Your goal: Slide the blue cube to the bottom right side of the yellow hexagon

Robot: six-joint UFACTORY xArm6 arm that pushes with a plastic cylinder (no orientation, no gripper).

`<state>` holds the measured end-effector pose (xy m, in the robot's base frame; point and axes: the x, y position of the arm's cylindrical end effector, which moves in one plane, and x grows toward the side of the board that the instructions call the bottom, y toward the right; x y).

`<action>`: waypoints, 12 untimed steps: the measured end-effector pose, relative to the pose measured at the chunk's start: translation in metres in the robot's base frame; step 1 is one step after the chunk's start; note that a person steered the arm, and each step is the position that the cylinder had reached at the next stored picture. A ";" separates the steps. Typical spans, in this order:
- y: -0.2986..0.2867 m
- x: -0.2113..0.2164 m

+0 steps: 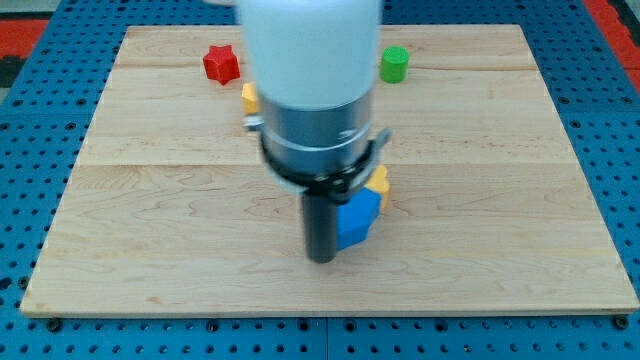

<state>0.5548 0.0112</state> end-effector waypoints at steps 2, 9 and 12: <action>0.070 -0.017; -0.017 -0.072; -0.043 -0.132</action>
<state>0.4225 -0.0315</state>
